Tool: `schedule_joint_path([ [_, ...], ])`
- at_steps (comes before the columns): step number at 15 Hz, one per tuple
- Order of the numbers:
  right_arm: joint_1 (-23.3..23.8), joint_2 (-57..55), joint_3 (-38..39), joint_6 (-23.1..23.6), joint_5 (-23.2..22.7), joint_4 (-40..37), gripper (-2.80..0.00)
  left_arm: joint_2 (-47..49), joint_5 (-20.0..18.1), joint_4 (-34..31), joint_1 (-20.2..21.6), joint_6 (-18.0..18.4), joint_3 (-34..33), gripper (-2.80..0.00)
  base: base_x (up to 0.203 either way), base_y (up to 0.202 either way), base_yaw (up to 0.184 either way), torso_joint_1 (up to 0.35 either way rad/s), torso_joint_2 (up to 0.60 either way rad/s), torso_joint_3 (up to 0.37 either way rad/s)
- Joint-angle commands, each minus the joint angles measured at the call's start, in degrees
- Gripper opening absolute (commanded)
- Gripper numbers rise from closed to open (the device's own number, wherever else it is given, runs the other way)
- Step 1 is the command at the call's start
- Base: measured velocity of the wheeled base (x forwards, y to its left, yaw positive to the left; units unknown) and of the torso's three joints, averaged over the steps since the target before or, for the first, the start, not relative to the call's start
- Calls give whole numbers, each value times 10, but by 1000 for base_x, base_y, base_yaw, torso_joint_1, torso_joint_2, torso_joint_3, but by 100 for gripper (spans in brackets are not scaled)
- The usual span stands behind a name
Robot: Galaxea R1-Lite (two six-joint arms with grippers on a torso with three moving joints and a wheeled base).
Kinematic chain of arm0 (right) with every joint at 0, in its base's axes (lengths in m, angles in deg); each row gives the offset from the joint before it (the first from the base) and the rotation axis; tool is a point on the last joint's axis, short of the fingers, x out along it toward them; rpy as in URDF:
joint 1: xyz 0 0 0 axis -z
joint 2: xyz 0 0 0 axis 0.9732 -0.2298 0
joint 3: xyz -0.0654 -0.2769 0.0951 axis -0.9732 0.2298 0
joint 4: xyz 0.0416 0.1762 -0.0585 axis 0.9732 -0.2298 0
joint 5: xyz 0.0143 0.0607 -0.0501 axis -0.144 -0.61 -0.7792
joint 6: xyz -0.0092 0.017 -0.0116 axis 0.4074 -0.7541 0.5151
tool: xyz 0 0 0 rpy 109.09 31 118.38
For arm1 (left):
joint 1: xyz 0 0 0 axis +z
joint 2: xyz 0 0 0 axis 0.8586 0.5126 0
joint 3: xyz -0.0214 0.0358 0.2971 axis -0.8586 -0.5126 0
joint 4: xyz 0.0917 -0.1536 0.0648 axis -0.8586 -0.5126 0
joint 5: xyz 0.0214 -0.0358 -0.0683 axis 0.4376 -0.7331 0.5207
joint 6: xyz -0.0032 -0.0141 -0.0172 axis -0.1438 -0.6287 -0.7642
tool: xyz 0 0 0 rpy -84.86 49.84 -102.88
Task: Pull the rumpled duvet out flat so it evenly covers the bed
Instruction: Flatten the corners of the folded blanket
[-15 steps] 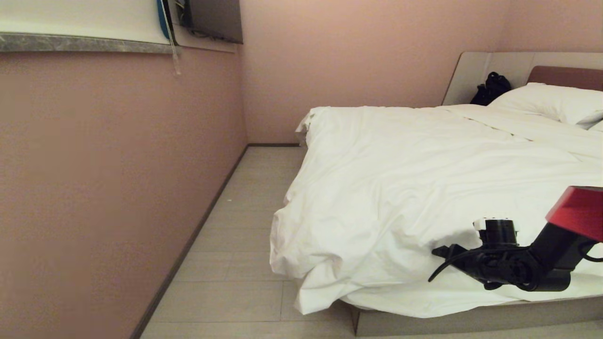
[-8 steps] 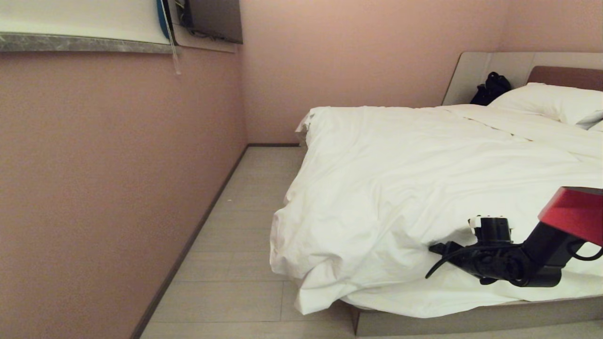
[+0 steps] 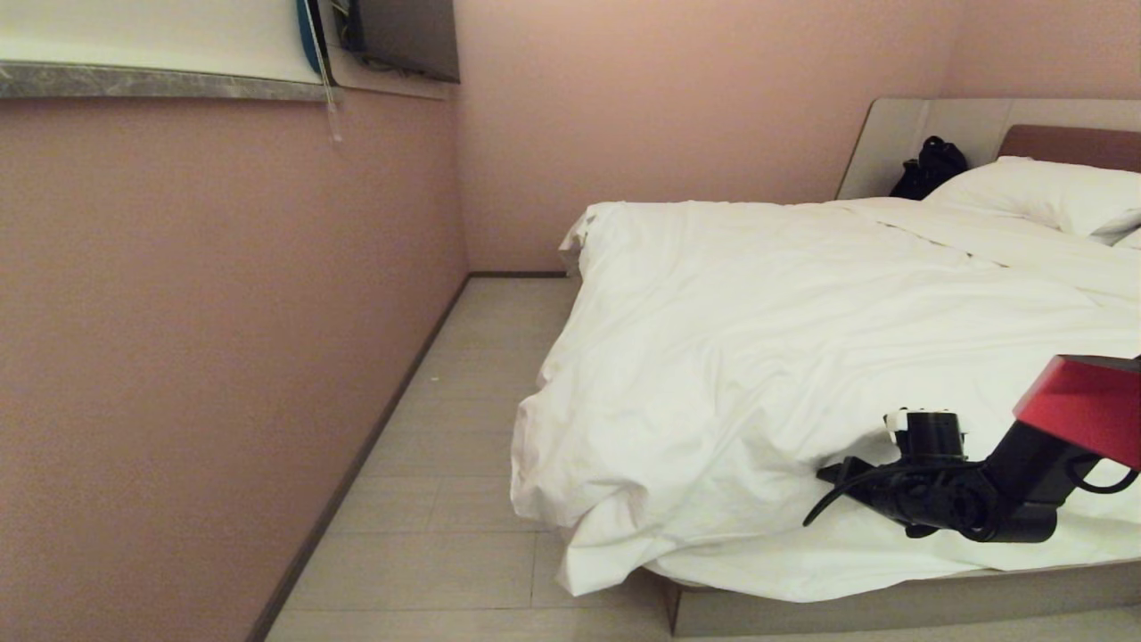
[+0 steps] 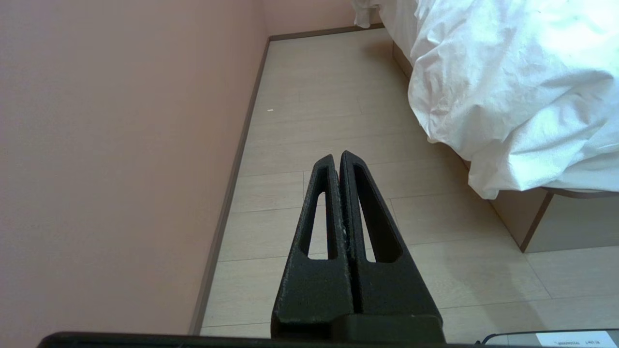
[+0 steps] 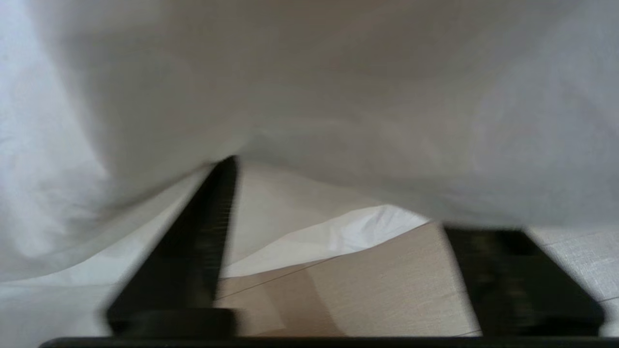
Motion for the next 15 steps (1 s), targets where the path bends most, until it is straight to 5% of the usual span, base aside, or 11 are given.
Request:
schedule_joint_path([
  [1,-1,1,0,-1,0,2,-280,1,0,0,1,0,0,-280,0,0,0,0,0,0],
  [15,2,35,57,-2,-3,4,-280,0,0,0,1,0,0,-280,0,0,0,0,0,0],
])
